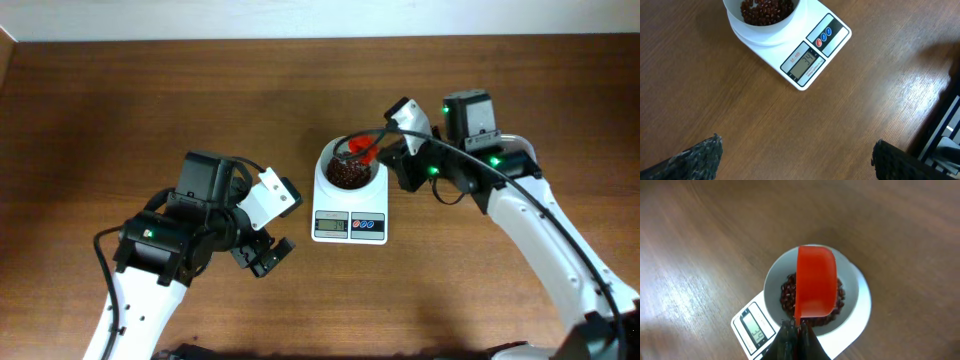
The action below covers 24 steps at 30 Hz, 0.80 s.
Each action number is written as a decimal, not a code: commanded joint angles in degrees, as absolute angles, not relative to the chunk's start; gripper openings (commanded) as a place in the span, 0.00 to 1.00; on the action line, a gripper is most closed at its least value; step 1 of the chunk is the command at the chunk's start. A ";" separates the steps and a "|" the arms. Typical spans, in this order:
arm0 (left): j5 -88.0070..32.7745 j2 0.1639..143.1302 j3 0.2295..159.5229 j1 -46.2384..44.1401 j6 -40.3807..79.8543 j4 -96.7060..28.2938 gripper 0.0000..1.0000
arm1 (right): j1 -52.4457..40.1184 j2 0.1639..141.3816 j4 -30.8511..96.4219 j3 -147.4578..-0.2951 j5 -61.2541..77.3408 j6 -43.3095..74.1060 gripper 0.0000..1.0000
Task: Scoop and weigh 50g on scale
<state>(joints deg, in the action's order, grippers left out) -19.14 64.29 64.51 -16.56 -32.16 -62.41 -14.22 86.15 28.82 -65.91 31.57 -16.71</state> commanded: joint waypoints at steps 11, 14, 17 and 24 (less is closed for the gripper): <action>-20.16 64.29 64.53 -16.34 -33.26 -62.46 0.99 | -18.70 83.70 30.61 -67.22 20.25 -22.28 0.04; -20.16 64.29 64.53 -16.34 -33.26 -62.48 0.99 | -18.70 83.70 30.55 -67.20 19.79 -22.28 0.04; -20.16 64.29 64.53 -16.34 -33.26 -62.48 0.99 | -18.70 83.70 29.89 -67.22 19.66 -22.28 0.04; -20.16 64.29 64.53 -16.34 -33.26 -62.48 0.99 | -18.81 83.70 29.45 -67.20 22.04 -22.06 0.04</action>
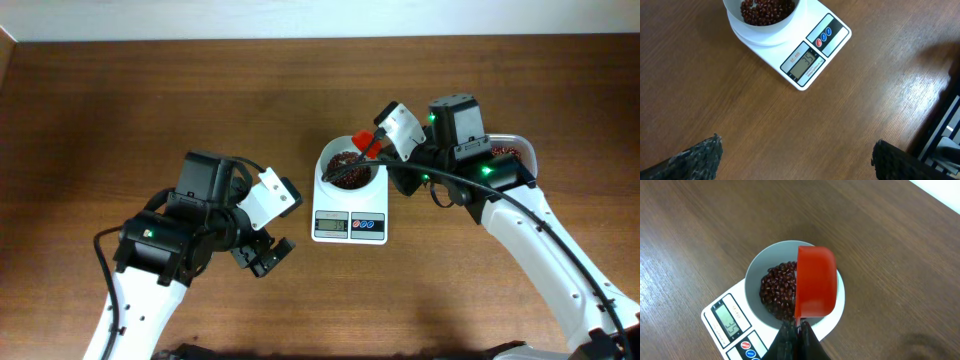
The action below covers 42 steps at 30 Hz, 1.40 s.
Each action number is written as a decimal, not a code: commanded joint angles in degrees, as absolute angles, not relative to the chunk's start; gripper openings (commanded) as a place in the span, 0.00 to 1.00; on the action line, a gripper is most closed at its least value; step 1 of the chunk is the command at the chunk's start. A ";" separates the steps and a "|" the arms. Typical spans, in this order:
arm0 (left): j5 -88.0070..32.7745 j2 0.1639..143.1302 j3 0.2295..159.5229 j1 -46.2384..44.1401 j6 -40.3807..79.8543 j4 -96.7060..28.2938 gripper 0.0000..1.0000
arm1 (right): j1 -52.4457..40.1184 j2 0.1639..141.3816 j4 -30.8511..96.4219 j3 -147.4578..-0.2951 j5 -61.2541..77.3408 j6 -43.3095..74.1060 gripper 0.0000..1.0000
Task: Scoop and weigh 50g on scale
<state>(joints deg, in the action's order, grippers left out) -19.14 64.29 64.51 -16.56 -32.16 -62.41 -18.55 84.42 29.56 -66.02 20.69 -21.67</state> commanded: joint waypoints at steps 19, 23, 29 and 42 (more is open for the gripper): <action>-20.16 64.29 64.53 -16.34 -33.26 -62.48 0.99 | -20.16 83.72 27.64 -67.20 17.02 -22.59 0.04; -20.16 64.29 64.53 -16.34 -33.26 -62.48 0.99 | -20.29 83.72 27.86 -67.20 21.26 -21.85 0.04; -20.16 64.29 64.53 -16.34 -33.26 -62.48 0.99 | -20.23 83.72 27.64 -67.20 24.86 -21.78 0.04; -20.16 64.29 64.53 -16.34 -33.26 -62.48 0.99 | -20.12 83.72 28.10 -67.20 26.52 -14.02 0.04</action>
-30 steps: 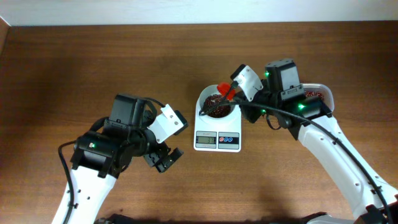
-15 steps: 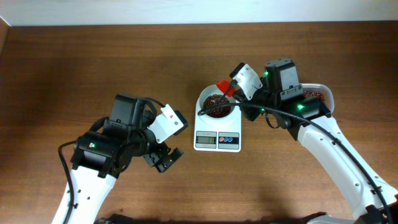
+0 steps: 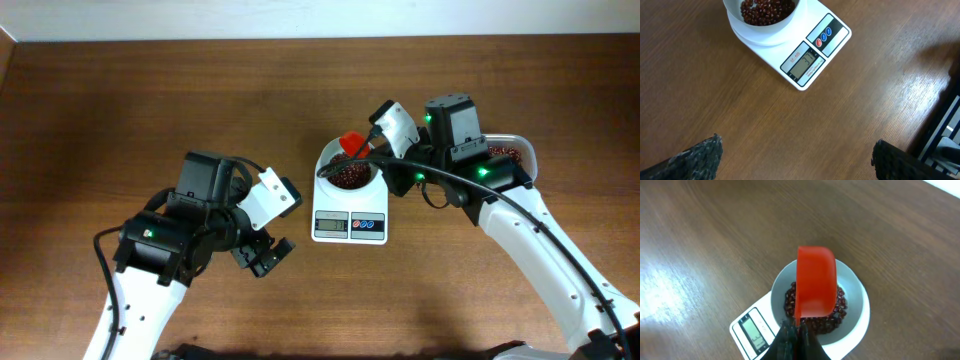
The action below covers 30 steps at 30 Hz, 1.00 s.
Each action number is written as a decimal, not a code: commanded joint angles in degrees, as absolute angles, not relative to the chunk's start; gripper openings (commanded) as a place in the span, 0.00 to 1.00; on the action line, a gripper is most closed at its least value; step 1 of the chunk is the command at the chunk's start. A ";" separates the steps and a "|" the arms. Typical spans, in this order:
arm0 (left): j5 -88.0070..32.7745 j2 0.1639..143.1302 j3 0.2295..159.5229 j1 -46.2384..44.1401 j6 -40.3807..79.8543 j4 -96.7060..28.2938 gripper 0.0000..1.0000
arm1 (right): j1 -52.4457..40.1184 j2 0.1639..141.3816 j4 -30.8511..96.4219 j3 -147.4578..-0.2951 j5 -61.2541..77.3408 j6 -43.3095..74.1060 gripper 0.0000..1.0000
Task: Scoop and weigh 50g on scale
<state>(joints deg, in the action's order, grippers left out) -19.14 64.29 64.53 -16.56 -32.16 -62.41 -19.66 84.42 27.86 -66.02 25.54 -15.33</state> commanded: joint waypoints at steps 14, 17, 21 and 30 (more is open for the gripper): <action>-20.16 64.29 64.53 -16.34 -33.26 -62.48 0.99 | -11.25 82.19 37.30 -67.20 25.06 -12.93 0.04; -20.16 64.29 64.53 -16.34 -33.26 -62.46 0.99 | -8.12 79.46 39.33 -67.20 25.06 -12.97 0.04; -20.16 64.29 64.53 -16.34 -33.26 -62.48 0.99 | -3.88 74.83 40.86 -67.20 23.22 -13.02 0.04; -20.16 64.29 64.53 -16.34 -33.26 -62.48 0.99 | 4.27 74.22 46.92 -67.18 5.87 -12.99 0.04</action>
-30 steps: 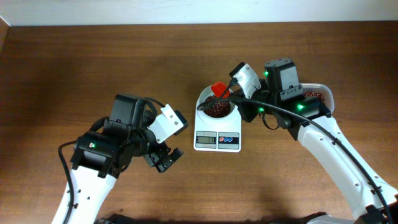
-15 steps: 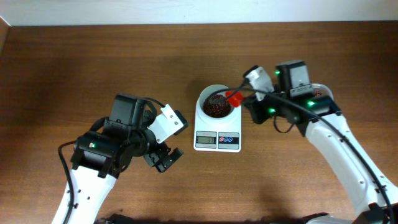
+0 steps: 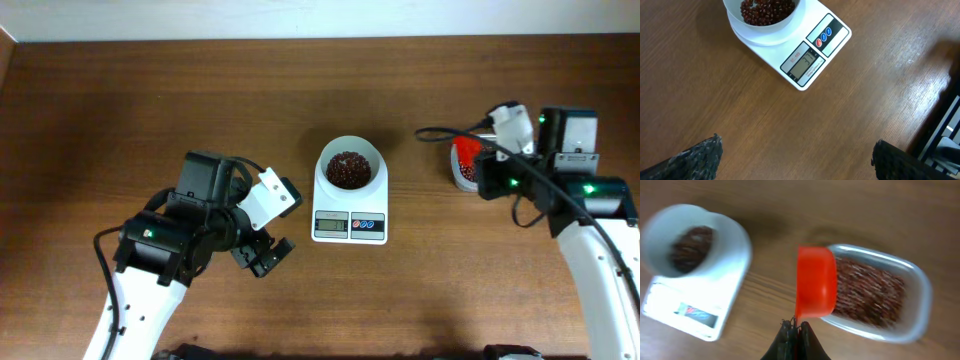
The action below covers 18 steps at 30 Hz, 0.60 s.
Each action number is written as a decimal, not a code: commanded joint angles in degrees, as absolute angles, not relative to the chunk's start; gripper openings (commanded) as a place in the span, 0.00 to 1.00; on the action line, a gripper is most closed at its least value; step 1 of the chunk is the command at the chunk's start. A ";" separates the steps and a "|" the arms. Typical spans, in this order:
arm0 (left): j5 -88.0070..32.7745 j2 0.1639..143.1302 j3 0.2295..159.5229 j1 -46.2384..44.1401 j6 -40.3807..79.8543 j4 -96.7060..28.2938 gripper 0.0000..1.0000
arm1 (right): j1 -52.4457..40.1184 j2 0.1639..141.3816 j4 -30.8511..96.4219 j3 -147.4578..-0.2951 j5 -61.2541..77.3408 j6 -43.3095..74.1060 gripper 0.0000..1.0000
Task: Scoop and weigh 50g on scale
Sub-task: 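Move the empty scoop back right into the bean tub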
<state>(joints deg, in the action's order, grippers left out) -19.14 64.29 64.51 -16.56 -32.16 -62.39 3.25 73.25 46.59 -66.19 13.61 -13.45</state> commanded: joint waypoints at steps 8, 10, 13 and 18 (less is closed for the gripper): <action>-20.16 64.29 64.53 -16.34 -33.26 -62.48 0.99 | 4.25 81.32 46.72 -67.18 2.24 -12.71 0.04; -20.16 64.29 64.53 -16.34 -33.26 -62.48 0.99 | 4.25 83.94 46.52 -67.18 1.43 -10.83 0.04; -20.16 64.29 64.53 -16.34 -33.26 -62.48 0.99 | 4.25 86.02 45.84 -67.18 -0.58 -9.98 0.04; -20.16 64.29 64.53 -16.34 -33.26 -62.48 0.99 | 4.27 87.79 42.09 -67.18 -1.06 -10.02 0.04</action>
<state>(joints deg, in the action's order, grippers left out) -19.14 64.29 64.51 -16.56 -32.16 -62.41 3.99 86.94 43.20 -66.22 0.36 -10.63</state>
